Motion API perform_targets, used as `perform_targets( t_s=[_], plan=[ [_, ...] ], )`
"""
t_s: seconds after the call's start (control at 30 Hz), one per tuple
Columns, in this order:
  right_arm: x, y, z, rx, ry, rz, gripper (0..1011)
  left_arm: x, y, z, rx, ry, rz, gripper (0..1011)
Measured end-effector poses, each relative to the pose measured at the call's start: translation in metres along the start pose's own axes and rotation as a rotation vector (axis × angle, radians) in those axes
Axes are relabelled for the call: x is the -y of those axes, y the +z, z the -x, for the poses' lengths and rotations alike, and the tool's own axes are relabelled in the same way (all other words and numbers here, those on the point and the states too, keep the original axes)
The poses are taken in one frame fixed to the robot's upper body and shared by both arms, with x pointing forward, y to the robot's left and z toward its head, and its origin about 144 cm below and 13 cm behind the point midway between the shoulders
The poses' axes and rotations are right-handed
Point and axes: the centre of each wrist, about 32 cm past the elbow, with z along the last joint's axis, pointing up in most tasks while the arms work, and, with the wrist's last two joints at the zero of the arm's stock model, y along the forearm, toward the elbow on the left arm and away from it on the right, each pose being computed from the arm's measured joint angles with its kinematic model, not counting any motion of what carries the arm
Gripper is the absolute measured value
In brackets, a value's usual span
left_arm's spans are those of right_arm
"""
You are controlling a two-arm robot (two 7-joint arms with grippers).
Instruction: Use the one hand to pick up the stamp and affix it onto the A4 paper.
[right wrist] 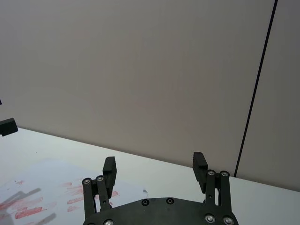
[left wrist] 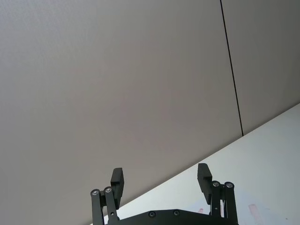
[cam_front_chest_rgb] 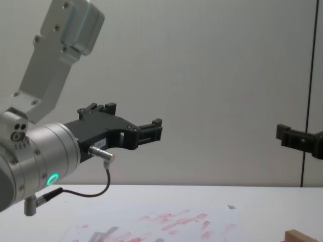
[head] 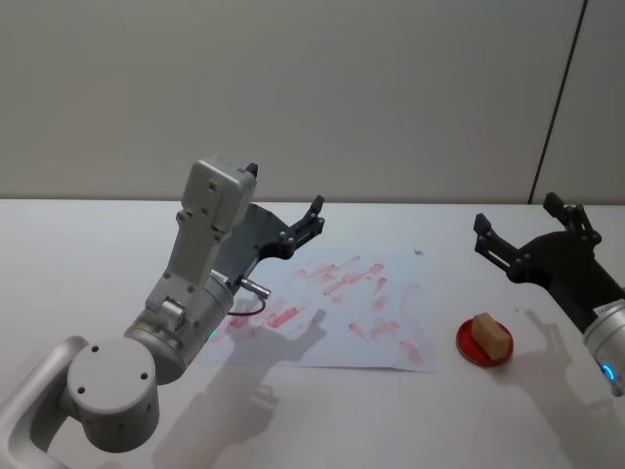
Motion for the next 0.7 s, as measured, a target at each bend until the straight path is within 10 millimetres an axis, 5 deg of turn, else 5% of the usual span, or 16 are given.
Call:
perform_targets(
  t_s=[0.7],
  plan=[
    [0.0000,0.0000,0.0000,0.000,0.000,0.000,1001,0.0000,0.0000,0.0000,0.000,0.000,0.000,1003]
  ],
)
